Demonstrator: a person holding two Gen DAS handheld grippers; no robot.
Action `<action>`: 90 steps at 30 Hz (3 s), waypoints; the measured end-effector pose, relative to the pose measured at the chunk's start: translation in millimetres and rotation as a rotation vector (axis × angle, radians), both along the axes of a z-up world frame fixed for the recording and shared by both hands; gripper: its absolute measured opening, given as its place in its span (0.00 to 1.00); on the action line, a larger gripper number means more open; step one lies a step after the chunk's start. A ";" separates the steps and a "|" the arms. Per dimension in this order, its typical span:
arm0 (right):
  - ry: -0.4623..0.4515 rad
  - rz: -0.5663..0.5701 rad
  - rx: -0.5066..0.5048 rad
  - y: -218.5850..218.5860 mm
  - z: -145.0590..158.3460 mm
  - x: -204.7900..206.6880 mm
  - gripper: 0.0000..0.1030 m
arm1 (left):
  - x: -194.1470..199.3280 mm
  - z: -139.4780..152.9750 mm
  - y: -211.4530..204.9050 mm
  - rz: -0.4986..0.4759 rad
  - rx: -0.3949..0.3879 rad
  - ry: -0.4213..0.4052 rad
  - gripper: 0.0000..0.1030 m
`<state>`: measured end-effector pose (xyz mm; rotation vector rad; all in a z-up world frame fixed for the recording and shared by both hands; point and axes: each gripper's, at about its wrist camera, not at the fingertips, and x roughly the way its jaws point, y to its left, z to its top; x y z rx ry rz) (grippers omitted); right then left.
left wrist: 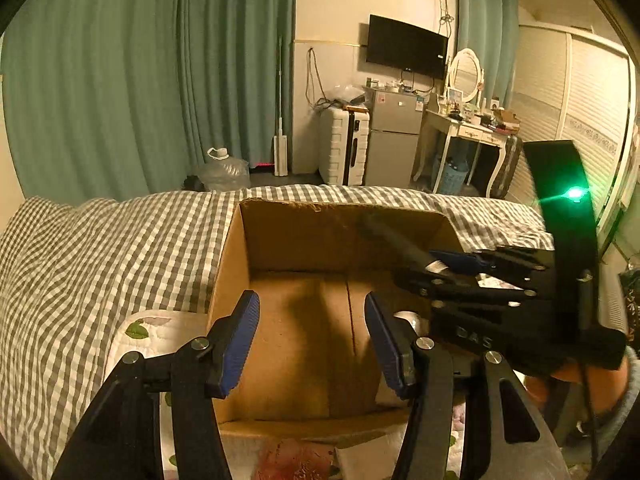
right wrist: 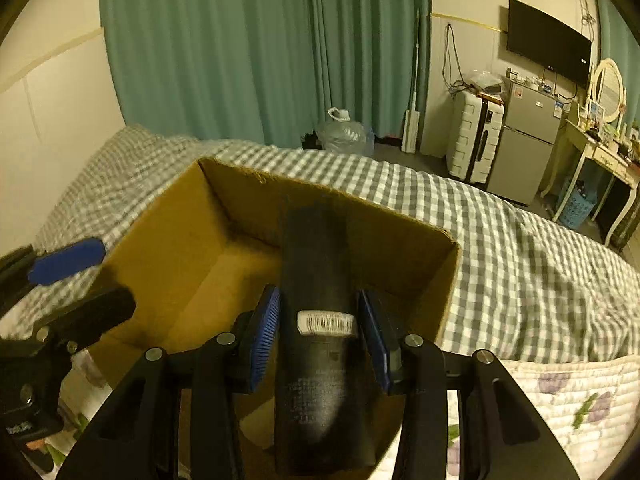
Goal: Organize rigid objects
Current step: 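Carry the hair dryer and black cylinder into the box and release both, then grasp the red-capped white bottle with the left tool while the right tool grasps the black adapter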
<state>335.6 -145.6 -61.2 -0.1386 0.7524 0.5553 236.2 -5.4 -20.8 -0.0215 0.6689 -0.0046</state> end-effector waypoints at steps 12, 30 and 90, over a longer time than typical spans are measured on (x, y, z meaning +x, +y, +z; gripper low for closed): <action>-0.155 -0.069 0.037 -45.4 45.3 -85.5 0.74 | -65.4 12.9 -1.7 0.057 0.046 -0.044 0.61; -0.068 -0.027 -0.023 -66.5 -18.7 -191.4 0.75 | -168.4 -91.0 -1.5 0.124 -0.006 0.216 0.61; 0.051 0.350 -0.133 3.0 -87.5 -205.6 0.66 | -158.6 -108.4 0.9 0.197 0.106 0.218 0.74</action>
